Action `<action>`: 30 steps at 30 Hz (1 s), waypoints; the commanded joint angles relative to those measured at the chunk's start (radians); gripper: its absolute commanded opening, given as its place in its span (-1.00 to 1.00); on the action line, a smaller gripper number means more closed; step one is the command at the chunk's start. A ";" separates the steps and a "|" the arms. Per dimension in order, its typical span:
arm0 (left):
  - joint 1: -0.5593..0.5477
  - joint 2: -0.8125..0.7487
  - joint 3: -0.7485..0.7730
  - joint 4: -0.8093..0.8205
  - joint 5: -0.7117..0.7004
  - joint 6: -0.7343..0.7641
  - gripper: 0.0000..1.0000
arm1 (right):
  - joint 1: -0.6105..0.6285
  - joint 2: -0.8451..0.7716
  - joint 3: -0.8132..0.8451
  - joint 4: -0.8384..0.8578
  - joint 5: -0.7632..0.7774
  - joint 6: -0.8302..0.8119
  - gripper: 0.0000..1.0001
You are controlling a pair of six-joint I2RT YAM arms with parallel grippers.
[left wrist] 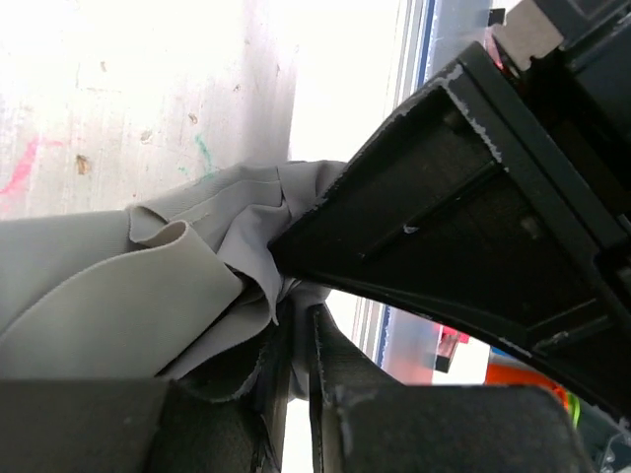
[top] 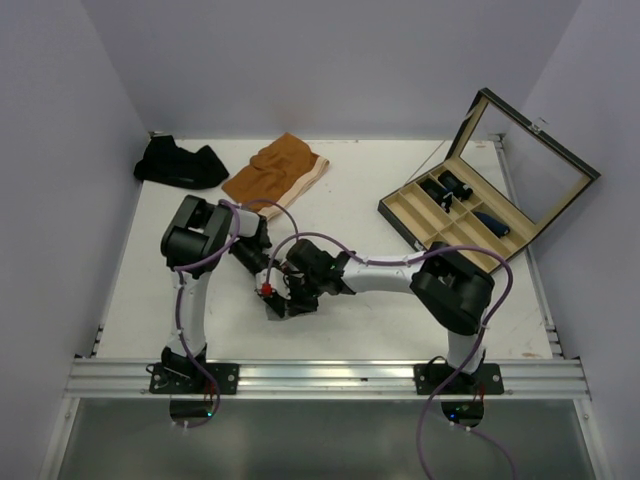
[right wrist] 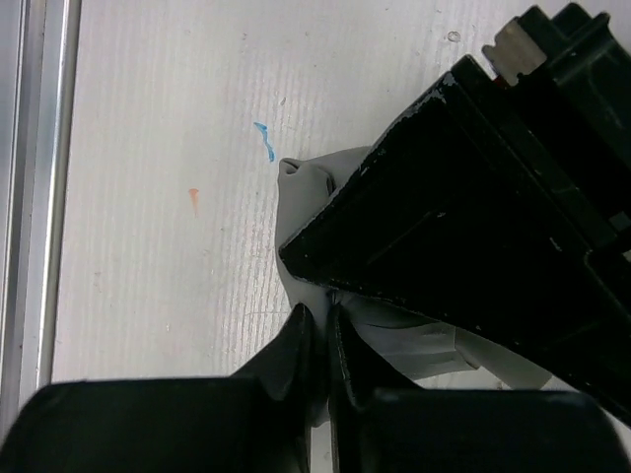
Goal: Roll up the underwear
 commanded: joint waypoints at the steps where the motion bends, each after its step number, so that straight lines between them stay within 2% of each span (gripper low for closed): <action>1: 0.018 0.006 -0.002 0.231 -0.153 0.033 -0.69 | 0.008 0.000 -0.030 -0.002 -0.021 -0.033 -0.95; 2: 0.030 -0.020 0.002 0.240 -0.140 0.029 -0.66 | 0.008 0.006 -0.030 -0.018 -0.033 -0.032 -1.00; 3: 0.039 -0.042 0.004 0.248 -0.124 0.004 -0.47 | 0.008 0.012 -0.028 -0.050 -0.054 -0.030 -1.00; 4: 0.052 -0.072 0.004 0.263 -0.089 -0.016 -0.38 | 0.007 0.016 -0.024 -0.062 -0.067 -0.010 -1.00; 10: 0.211 -0.377 0.024 0.395 -0.004 -0.193 -0.18 | -0.022 0.065 -0.016 -0.119 -0.212 0.115 -1.00; 12: 0.274 -0.505 0.009 0.462 -0.018 -0.241 -0.15 | -0.044 0.089 -0.008 -0.127 -0.257 0.149 -1.00; 15: 0.312 -0.664 -0.063 0.476 -0.079 -0.202 -0.16 | -0.093 0.150 0.016 -0.119 -0.343 0.217 -1.00; 19: 0.314 -0.949 -0.267 0.533 -0.158 -0.151 -0.18 | -0.168 0.268 0.103 -0.140 -0.441 0.310 -1.00; 20: 0.313 -0.997 -0.354 0.548 -0.164 -0.136 -0.18 | -0.189 0.288 0.122 -0.153 -0.453 0.323 -1.00; 22: 0.306 -1.135 -0.434 0.567 -0.188 -0.091 -0.20 | -0.212 0.325 0.157 -0.165 -0.510 0.364 -1.00; 25: 0.262 -1.253 -0.559 0.581 -0.260 0.002 -0.19 | -0.220 0.368 0.180 -0.169 -0.538 0.379 -1.00; 28: 0.117 -1.367 -0.646 0.594 -0.339 0.053 -0.18 | -0.229 0.422 0.215 -0.202 -0.556 0.378 -1.00; 30: 0.014 -1.378 -0.674 0.616 -0.363 0.064 -0.15 | -0.237 0.448 0.220 -0.202 -0.559 0.384 -1.00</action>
